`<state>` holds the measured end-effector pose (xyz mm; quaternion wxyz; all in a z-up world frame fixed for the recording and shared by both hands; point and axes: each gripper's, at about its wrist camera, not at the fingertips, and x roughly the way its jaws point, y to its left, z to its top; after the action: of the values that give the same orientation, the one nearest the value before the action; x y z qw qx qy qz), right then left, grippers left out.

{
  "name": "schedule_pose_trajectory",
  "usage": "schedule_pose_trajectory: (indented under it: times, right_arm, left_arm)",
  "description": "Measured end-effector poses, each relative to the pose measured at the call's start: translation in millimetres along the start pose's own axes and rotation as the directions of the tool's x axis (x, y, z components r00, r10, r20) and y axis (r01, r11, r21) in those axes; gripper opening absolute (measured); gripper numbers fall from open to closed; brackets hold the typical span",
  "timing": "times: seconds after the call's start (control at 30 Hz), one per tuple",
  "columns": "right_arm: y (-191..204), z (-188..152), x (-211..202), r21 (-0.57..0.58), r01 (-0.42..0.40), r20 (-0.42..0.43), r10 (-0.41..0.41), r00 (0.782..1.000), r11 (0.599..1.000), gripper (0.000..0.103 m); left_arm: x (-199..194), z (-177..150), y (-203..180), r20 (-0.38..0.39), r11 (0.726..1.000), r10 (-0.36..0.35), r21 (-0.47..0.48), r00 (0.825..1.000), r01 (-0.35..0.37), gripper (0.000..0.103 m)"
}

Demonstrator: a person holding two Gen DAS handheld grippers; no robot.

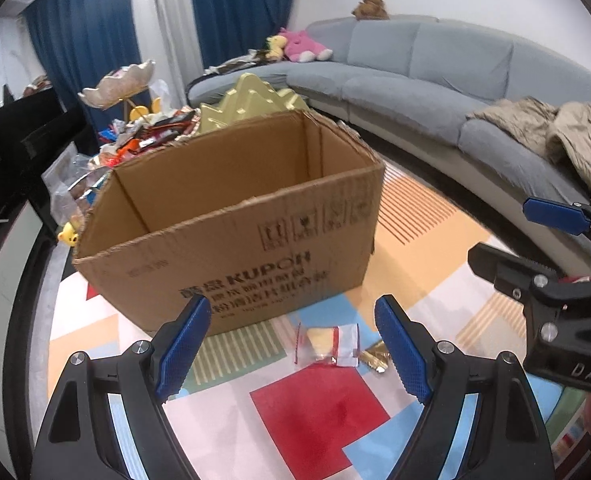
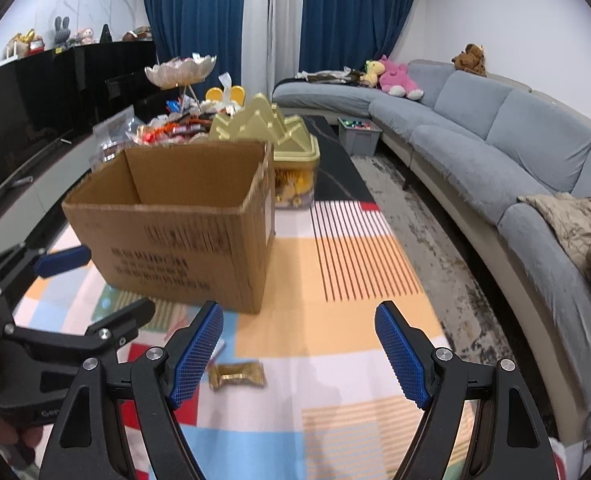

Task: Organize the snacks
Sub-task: 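Move both tools back down toward the wrapped cake and gold candy on the rug, then grasp the clear red-striped wrapped cake with the left tool while the right tool grasps the gold candy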

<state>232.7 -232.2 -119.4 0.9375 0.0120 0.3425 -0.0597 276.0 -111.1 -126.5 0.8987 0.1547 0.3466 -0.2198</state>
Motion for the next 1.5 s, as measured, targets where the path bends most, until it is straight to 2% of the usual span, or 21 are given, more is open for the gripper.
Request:
schedule_pose_trajectory:
  times: [0.33, 0.77, 1.03, 1.27, 1.5]
  right_arm:
    - [5.0, -28.5, 19.9, -0.013, -0.022, -0.055, 0.021, 0.998, 1.000, 0.079]
    - [28.4, -53.2, 51.3, -0.095, -0.110, -0.114, 0.099, 0.989, 0.989, 0.079]
    - [32.5, -59.9, 70.1, -0.097, -0.139, -0.154, 0.123, 0.980, 0.986, 0.079]
    - [27.7, -58.9, 81.5, -0.069, -0.156, -0.175, 0.142, 0.974, 0.985, 0.078]
    - [28.1, -59.4, 91.3, -0.068, -0.174, -0.202, 0.157, 0.967, 0.982, 0.072]
  left_arm:
    - [26.8, -14.7, -0.2, -0.060, 0.999, -0.038, 0.018, 0.997, 0.039, 0.084]
    - [64.9, -32.9, 1.5, -0.103, 0.990, -0.089, 0.099, 0.991, 0.100, 0.083]
    - [80.7, -39.3, 1.0, -0.123, 0.981, -0.111, 0.145, 0.986, 0.128, 0.081]
    - [93.8, -37.2, 3.4, -0.140, 0.975, -0.149, 0.145, 0.979, 0.170, 0.078]
    - [106.9, -38.9, 3.8, -0.166, 0.969, -0.181, 0.136, 0.969, 0.205, 0.072]
